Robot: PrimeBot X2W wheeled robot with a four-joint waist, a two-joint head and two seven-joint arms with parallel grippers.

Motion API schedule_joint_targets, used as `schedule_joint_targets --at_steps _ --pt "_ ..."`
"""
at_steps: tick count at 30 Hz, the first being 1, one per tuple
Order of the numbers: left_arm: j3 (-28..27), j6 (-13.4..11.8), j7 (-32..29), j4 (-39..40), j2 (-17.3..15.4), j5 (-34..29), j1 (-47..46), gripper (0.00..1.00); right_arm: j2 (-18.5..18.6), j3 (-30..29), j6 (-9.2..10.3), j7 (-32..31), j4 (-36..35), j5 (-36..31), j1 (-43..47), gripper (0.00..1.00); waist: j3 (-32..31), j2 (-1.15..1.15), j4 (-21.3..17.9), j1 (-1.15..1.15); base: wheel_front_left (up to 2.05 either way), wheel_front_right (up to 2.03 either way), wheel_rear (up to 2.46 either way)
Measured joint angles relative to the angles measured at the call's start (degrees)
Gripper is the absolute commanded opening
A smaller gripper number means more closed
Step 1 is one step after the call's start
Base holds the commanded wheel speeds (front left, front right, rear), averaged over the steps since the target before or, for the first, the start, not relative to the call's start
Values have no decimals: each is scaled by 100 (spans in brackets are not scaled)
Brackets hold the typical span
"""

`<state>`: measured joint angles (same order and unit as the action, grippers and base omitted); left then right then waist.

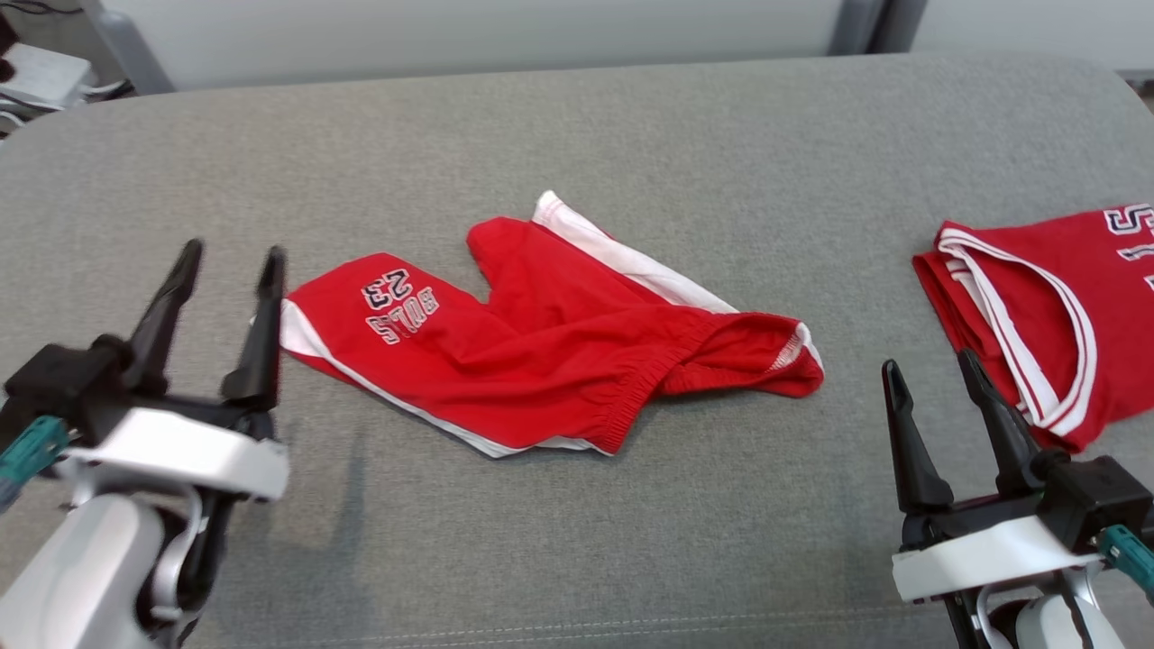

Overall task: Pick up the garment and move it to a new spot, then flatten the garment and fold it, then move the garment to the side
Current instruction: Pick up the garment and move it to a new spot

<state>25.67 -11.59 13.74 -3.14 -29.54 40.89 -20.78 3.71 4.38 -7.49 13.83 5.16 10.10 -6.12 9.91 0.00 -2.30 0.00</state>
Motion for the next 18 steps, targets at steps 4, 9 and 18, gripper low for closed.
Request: schedule_joint_targets --at_steps 4,9,18 --pt "-525 156 52 -52 -200 70 557 100 25 16 0 -42 -41 1 144 100 -189 0 155 0 0 0 0" --pt "-1201 275 67 4 -96 -126 1454 100 43 43 0 -73 -51 3 381 100 -429 0 248 0 0 0 0" --pt "-1506 455 67 78 347 -508 2455 100 52 253 0 -107 -80 70 1054 100 -846 0 398 0 0 0 0"
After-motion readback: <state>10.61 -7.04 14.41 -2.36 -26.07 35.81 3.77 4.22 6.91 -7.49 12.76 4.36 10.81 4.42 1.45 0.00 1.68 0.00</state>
